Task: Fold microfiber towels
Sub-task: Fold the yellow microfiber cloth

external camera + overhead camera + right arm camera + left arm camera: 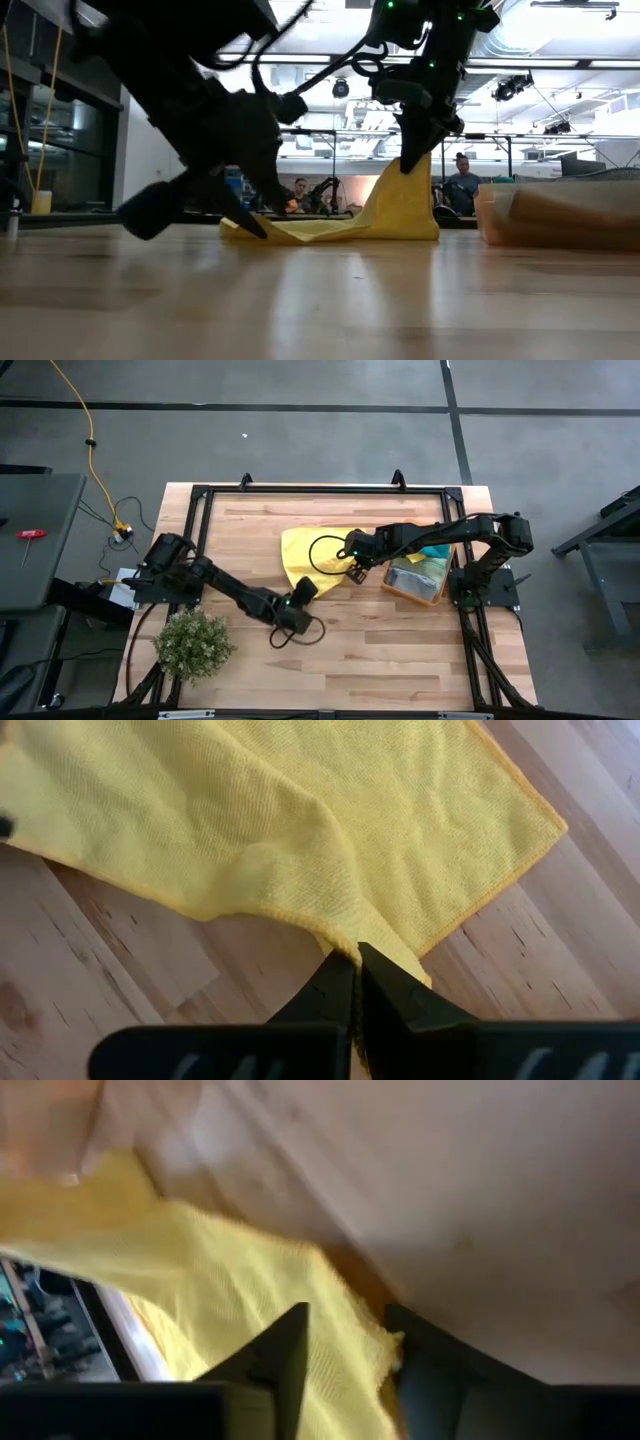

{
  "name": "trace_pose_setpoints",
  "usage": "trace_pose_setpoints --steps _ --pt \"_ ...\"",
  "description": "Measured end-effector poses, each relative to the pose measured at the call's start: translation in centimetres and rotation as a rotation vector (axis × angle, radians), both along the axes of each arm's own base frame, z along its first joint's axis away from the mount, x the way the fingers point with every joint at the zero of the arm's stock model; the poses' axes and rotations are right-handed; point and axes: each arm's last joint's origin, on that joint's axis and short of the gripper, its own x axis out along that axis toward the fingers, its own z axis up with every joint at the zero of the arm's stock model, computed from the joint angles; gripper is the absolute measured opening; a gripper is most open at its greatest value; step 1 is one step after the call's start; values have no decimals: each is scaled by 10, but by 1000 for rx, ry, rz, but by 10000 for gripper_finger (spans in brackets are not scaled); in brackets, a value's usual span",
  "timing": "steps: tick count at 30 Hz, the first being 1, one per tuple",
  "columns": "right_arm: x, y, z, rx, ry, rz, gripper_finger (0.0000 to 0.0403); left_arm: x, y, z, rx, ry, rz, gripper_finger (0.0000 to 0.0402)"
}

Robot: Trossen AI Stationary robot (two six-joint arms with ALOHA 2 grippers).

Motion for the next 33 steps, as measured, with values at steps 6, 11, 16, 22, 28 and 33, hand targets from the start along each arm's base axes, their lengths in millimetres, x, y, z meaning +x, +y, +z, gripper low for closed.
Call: trace_pose_setpoints --steps 6,11,16,22,28,33 --pt "0 0 0 0 0 0 0 0 -1 0 -34 -19 24 26" --pt "-1 0 0 3 5 -2 0 -1 1 -1 -39 -32 75 10" --pt "-4 0 -2 6 47 0 0 -11 -3 14 -70 -58 142 3" --pt "-8 4 -3 95 87 31 0 -31 -12 60 -196 -218 263 1" --pt "-6 22 -3 169 79 130 0 -55 -21 101 -341 -367 330 0" --pt "-6 40 -3 229 81 196 0 -67 -24 116 -407 -429 374 0"
